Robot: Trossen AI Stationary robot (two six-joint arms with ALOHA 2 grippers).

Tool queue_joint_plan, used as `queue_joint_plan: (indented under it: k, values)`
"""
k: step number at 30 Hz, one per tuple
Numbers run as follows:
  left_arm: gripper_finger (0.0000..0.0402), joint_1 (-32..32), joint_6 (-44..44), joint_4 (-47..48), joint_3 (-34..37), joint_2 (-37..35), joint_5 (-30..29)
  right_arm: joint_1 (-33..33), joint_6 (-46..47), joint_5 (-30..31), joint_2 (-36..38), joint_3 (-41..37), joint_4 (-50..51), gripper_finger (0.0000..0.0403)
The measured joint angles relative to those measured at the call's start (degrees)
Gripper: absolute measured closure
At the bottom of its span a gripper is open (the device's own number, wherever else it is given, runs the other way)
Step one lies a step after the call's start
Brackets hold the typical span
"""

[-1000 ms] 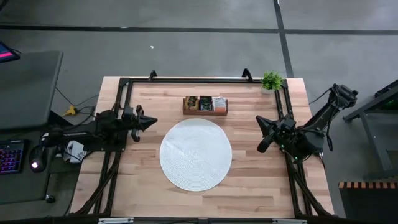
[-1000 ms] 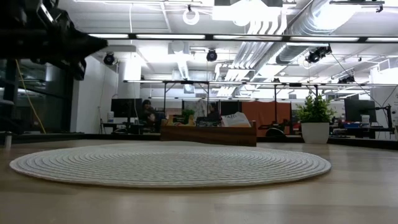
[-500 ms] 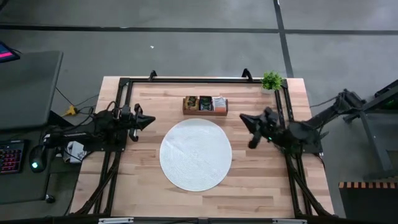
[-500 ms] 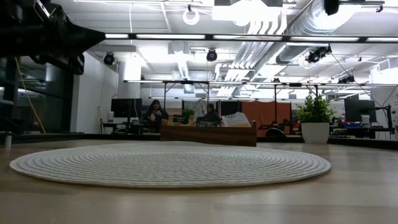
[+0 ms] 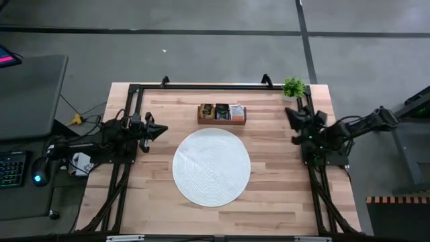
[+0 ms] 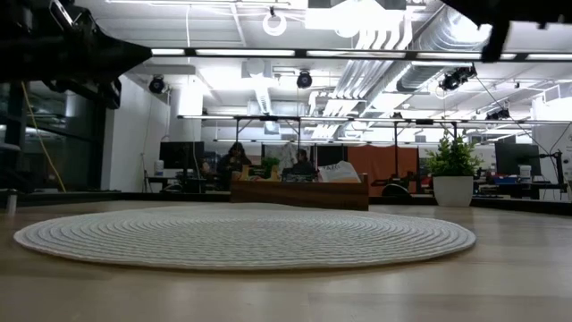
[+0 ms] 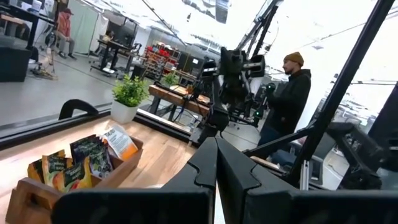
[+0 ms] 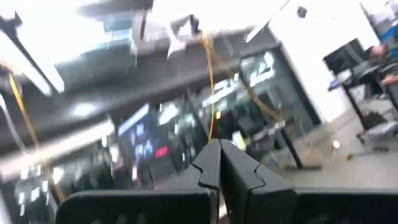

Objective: Pick & Place Tea
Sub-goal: Return to Home Position

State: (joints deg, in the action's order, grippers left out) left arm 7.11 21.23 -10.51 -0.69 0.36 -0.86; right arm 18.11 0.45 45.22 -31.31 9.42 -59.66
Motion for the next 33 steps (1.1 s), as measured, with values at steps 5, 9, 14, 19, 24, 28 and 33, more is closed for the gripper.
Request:
queue_joint_plan:
  k: [5,9,14,19,24,28,33]
  values:
    - [0.0401,0.0,0.2,0.4,-0.3,0.0,-0.1,1.0,-5.1,1.2,7.4,-3.7,0.5,0.0403]
    - [0.0401,0.0,-0.1,0.4,-0.8,0.0,-1.8,-1.9,-5.1,-2.1,8.6,-3.4,4.4,0.0403]
    - [0.0401,0.0,-1.5,0.6,-1.1,0.0,-3.0,-10.6,4.0,-14.4,8.6,-4.3,11.0,0.0403]
    - [0.0401,0.0,-1.6,2.2,-1.2,0.0,-5.4,-20.6,13.1,-29.6,8.5,-4.4,19.6,0.0403]
    - [0.0401,0.0,-1.5,3.5,-1.3,0.0,-4.2,-25.9,17.9,-38.0,8.5,-4.4,29.7,0.0403]
    - [0.0401,0.0,-1.7,3.5,-1.4,0.0,-2.4,-26.8,18.7,-39.7,9.4,-5.2,31.2,0.0403]
    - [0.0401,0.0,-1.7,3.5,-1.4,0.0,-2.3,-26.0,21.3,-39.6,14.2,-8.8,27.9,0.0403]
